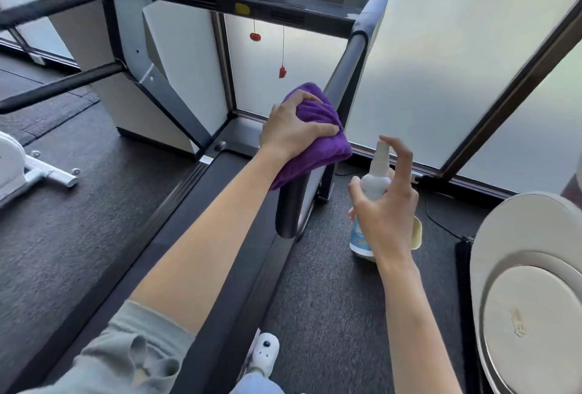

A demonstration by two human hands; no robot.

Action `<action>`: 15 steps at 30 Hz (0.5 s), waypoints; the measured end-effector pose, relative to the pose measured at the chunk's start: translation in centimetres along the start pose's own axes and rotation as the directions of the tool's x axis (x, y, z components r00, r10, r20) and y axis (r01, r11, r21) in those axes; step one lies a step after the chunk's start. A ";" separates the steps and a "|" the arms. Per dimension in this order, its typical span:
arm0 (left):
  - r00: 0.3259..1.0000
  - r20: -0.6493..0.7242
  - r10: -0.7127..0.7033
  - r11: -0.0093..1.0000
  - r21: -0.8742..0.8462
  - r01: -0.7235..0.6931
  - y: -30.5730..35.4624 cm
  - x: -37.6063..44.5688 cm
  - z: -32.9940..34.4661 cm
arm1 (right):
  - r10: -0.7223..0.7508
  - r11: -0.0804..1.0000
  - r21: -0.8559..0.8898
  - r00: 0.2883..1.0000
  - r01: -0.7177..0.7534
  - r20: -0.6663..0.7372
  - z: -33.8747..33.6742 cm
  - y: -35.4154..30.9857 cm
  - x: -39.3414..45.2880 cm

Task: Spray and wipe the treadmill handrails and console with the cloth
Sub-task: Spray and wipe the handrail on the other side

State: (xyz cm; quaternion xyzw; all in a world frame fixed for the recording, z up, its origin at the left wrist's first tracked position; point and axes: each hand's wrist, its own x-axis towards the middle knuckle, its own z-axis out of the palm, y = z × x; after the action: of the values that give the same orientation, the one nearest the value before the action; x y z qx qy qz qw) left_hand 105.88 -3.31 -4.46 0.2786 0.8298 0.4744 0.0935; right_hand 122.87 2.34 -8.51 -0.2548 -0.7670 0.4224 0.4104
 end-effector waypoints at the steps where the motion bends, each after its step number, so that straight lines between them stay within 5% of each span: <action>1: 1.000 0.006 -0.002 0.999 -0.032 0.002 0.1 0.3 -0.1 | -0.009 1.000 0.004 1.000 0.009 0.000 0.1 -0.3 0.0; 6: 0.980 -0.185 0.067 0.974 -0.201 -0.105 -2.8 -4.0 0.5 | -0.022 1.000 0.011 1.000 0.022 -0.014 -0.2 -0.7 -1.1; 11: 0.878 -0.468 0.100 0.929 -0.273 -0.251 -8.2 -10.7 4.1 | 0.008 0.999 0.035 1.000 -0.008 -0.018 -0.4 0.1 -2.3; 15: 0.857 -0.514 0.045 0.924 -0.305 -0.232 -9.5 -11.8 5.4 | 0.015 1.000 0.023 1.000 -0.015 -0.004 -0.3 0.6 -2.9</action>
State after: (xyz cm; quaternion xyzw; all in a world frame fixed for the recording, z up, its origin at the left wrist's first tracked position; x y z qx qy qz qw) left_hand 114.33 -9.60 -16.61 0.1852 0.7031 0.6777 -0.1095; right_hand 124.70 0.62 -10.16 -0.2566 -0.7594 0.4336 0.4115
